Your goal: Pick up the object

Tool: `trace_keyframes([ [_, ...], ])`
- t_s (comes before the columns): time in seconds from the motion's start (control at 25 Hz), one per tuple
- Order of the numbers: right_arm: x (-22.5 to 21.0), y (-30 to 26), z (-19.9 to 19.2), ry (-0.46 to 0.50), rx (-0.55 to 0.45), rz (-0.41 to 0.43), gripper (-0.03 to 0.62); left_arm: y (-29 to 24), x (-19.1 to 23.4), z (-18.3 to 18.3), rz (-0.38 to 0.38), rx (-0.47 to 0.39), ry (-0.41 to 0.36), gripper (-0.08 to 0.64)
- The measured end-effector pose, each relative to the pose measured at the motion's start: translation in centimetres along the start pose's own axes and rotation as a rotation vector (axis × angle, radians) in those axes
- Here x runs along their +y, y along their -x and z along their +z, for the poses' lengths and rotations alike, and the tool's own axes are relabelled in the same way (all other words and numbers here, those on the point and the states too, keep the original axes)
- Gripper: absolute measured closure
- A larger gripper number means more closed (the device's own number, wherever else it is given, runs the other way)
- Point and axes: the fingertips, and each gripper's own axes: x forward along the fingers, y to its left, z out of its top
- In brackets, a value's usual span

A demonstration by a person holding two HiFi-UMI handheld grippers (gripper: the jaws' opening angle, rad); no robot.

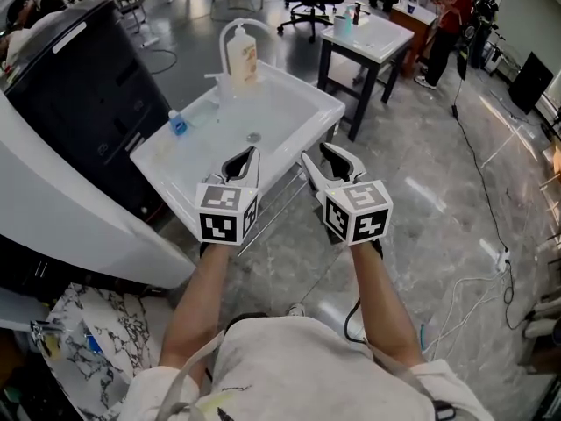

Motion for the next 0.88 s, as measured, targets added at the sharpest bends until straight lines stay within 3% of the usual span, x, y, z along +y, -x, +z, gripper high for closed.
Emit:
trace_keyframes([
  [0.56,-0.4,-4.8,-0.5,0.016,0.009,0.109,0.391,-2.2,3.2,-0.9,0.087,0.021,0.005,0.554],
  [0.88,0.1,-10.4,-0.6,0.036,0.027,0.187,0.386,-3.9,8.3,-1.9,0.172,0.031,0.038,0.554],
])
